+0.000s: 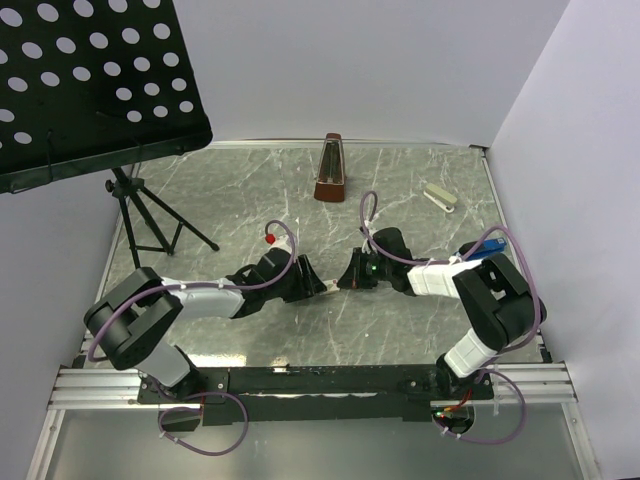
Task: Load the staples into the stapler
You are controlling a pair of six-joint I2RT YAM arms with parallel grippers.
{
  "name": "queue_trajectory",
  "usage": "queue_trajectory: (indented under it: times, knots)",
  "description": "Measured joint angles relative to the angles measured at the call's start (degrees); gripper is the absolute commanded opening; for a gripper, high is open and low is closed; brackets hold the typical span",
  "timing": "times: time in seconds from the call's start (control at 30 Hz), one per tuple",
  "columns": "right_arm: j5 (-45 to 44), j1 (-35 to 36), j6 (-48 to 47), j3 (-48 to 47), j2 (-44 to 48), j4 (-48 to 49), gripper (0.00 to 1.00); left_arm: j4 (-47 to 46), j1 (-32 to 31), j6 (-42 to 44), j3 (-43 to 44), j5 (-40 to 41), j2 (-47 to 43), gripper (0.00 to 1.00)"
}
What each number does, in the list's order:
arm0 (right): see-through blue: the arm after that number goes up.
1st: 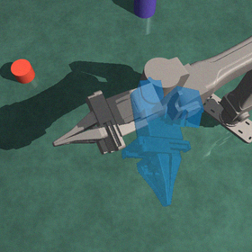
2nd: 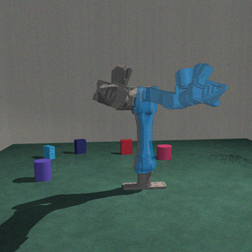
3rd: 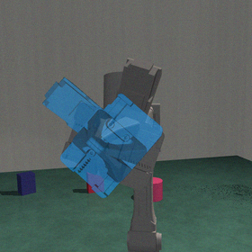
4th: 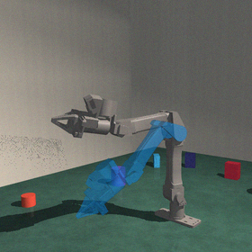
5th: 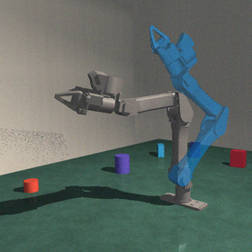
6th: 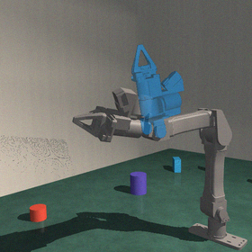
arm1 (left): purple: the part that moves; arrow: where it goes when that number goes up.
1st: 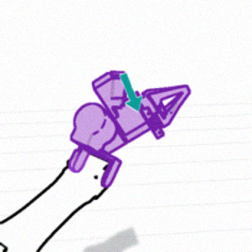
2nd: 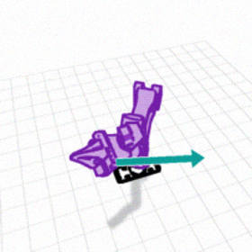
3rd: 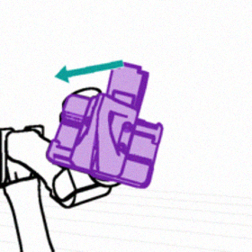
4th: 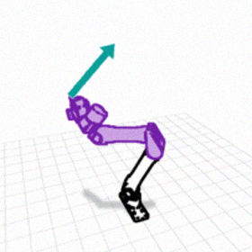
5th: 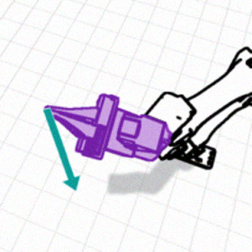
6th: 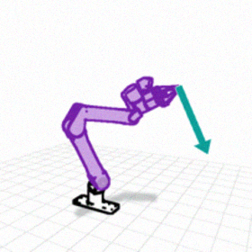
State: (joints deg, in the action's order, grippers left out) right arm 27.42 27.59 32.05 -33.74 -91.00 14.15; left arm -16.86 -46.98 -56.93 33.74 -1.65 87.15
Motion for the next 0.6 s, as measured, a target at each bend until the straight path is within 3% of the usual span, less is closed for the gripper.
queue_trajectory:
  times: [0.6]
  knots:
    - [-7.9,3.6,-2.1,-2.3,2.5,-7.3,0.00,0.4,0.0,-0.8,1.3,0.8,2.5,0.36]
